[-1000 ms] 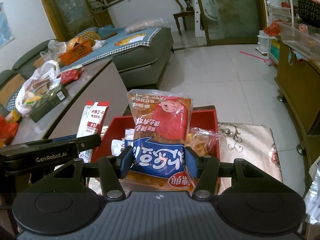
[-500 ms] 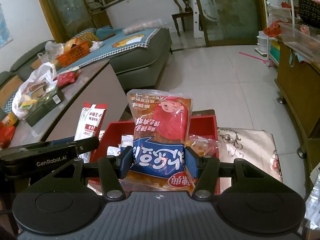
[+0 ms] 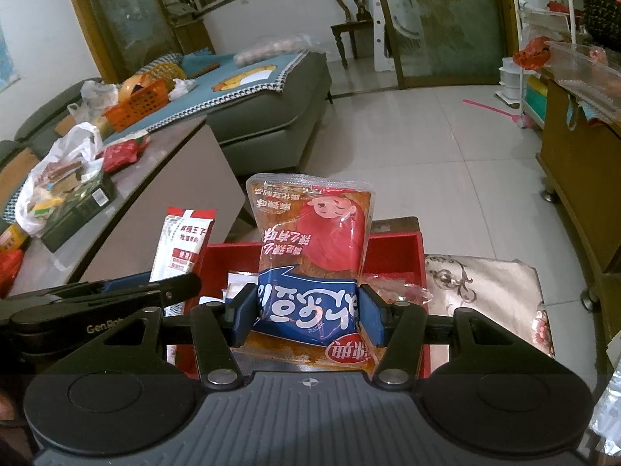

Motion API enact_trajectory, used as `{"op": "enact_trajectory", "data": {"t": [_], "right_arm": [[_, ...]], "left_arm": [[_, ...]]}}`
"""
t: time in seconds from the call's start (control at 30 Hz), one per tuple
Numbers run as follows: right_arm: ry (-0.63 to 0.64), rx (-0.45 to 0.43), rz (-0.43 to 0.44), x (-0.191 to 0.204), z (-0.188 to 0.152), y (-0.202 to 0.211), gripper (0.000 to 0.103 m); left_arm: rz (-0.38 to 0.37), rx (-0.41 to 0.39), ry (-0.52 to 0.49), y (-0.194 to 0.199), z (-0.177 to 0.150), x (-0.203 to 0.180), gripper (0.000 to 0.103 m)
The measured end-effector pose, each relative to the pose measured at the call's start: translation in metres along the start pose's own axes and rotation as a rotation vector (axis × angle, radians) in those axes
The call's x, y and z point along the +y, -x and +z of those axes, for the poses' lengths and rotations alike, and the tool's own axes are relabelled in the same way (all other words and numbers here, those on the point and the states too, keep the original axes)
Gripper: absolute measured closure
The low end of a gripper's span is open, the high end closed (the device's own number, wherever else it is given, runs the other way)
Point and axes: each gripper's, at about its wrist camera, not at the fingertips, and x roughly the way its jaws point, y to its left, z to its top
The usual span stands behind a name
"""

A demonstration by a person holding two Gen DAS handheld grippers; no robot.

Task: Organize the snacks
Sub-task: 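Carry the spicy strip packet with left tool while right tool carries the bread bag over the box, then lower and release the spicy strip packet with left tool while right tool releases the bread bag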

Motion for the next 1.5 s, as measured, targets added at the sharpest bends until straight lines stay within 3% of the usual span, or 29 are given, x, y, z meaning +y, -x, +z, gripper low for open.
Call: {"op": "enact_trajectory", "data": {"t": [0.9,1.5], "right_arm": [[0.061,0.118,-0.038,0.002,-0.002,-0.061,0.040],[0.073,0.135,-0.045,-0.001,-0.001,-0.069,0.038]], "left_arm": [[0.051,0.114,-0.031,-0.059,-0.012,-0.011,0.061],[0.071,0.162,-0.031,-0.075,-0.018,-0.011,0.061]]}}
